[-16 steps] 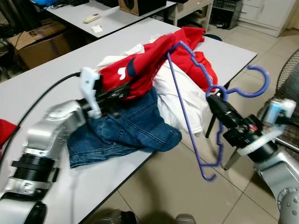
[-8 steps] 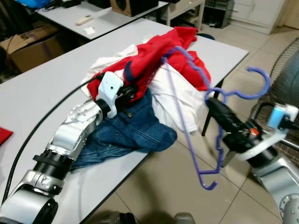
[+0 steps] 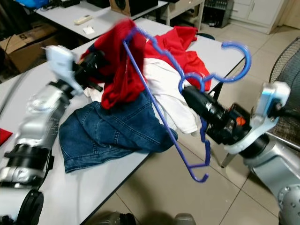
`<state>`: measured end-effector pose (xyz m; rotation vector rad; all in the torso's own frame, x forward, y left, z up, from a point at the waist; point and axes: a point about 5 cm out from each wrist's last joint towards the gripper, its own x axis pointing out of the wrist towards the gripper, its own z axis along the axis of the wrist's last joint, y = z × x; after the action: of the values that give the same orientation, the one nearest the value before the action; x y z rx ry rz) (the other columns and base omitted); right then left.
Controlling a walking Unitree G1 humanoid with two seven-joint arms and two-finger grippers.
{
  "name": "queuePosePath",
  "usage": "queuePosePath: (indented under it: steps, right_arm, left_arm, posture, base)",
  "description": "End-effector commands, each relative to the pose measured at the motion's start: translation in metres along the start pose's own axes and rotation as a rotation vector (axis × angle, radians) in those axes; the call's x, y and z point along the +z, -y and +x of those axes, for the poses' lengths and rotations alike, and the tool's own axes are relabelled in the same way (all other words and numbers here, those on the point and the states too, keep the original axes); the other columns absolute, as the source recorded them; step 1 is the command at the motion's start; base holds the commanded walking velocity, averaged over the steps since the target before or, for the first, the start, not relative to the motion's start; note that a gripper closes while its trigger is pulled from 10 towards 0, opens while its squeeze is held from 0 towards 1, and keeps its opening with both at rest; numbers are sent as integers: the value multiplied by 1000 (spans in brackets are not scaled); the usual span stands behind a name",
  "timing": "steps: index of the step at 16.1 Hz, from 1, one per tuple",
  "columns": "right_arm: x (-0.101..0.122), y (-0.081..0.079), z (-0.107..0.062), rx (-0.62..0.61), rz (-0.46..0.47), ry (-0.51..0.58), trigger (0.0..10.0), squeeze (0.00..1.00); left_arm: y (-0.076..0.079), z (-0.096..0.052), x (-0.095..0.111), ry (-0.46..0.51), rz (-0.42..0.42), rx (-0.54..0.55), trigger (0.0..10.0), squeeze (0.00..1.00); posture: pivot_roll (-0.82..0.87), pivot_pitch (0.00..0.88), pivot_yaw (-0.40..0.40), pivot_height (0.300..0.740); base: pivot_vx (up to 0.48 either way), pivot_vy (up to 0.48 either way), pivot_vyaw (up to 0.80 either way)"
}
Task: Hang hanger
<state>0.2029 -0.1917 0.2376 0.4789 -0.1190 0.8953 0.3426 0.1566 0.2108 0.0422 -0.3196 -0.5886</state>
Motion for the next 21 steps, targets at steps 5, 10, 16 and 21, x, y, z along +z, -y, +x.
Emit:
queuePosePath:
  steps: [5,10,16,21]
  right_arm:
    - [36,-17,7,73,-37,171,10000,0]
    - [27,17,-9,-224,-5,161,10000,0]
    - [-13,44,-25,-438,-43,-80,10000,0]
    - [-25,50,-25,-432,-142,-222,10000,0]
  left_arm:
    - [-56,-15,50,157,48,98,10000,0]
    - [-20,-2,21,47,-73,-66,10000,0]
    - [9,17,-1,-60,-108,-145,10000,0]
    - [22,28,8,-20,-178,-195,10000,0]
  posture:
    - [-296,0,133,740]
    - [-319,0,152,740]
    - [-326,0,158,740]
    - [-319,0,161,740]
  base:
    - [0,0,0]
    - [0,0,0]
    - [0,0,0]
    - [0,0,0]
